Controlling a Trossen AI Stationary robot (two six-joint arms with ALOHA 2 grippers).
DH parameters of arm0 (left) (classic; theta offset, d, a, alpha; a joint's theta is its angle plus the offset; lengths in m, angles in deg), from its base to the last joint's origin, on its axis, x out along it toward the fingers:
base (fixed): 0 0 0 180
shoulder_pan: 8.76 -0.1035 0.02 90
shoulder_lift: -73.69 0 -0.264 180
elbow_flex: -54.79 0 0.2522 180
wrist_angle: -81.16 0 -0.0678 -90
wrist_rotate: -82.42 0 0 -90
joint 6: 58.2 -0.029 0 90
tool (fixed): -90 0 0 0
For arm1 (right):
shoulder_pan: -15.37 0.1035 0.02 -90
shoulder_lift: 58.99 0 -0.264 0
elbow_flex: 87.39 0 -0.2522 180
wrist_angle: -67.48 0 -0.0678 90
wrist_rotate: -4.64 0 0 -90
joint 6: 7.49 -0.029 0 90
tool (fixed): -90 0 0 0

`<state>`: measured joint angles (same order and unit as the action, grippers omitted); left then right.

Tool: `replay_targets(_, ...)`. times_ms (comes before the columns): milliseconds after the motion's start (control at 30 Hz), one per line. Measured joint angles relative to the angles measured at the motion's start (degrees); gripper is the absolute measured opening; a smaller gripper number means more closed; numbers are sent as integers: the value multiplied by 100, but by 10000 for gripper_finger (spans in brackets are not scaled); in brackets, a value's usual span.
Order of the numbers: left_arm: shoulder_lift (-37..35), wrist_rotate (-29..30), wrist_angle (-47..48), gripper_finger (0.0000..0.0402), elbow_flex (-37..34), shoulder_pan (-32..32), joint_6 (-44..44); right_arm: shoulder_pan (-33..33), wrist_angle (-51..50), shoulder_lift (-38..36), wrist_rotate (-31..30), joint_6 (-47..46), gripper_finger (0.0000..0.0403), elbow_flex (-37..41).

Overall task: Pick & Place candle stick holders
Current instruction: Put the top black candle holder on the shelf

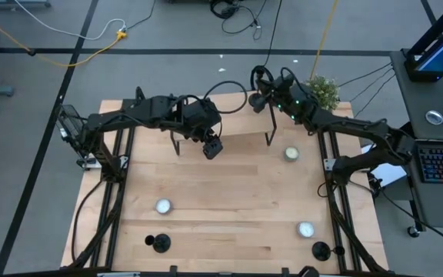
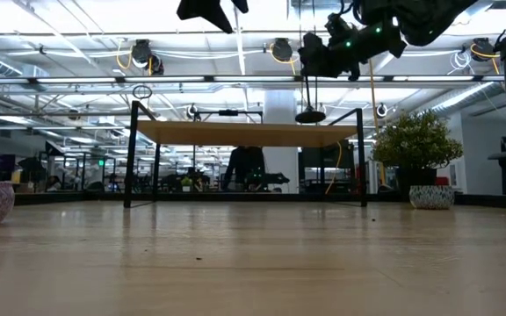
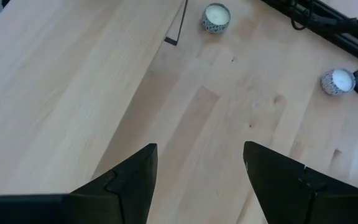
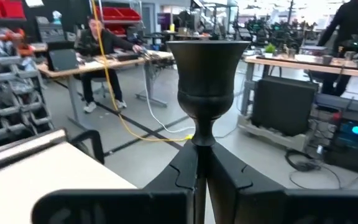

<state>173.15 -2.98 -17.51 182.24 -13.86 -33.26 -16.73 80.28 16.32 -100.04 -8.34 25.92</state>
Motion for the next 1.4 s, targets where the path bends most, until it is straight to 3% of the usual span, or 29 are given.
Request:
replay_targets(300, -127, -2, -343, 246, -57, 0, -602, -128, 44, 54, -1, 46, 8, 0)
replay_targets(500, -711, 306, -323, 246, -302, -8, -670, -131, 28, 59, -4, 49, 8, 0)
replay_targets(900, -3686, 928, -1915, 246, -3720, 417, 313, -129, 493, 432, -22, 27, 8, 4)
replay_targets(1067, -5002, 1117, -2668, 246, -5014, 544, 611, -131, 486, 432, -322, 150, 8, 2)
replay_targets(1200, -5802, 1116, -3324, 246, -5772, 601, 413, -131, 489, 433, -327, 115, 8, 2)
replay_targets(1400, -6624, 1224, -3381, 246, -6420, 597, 433, -142, 486, 595, -338, 34, 8, 2)
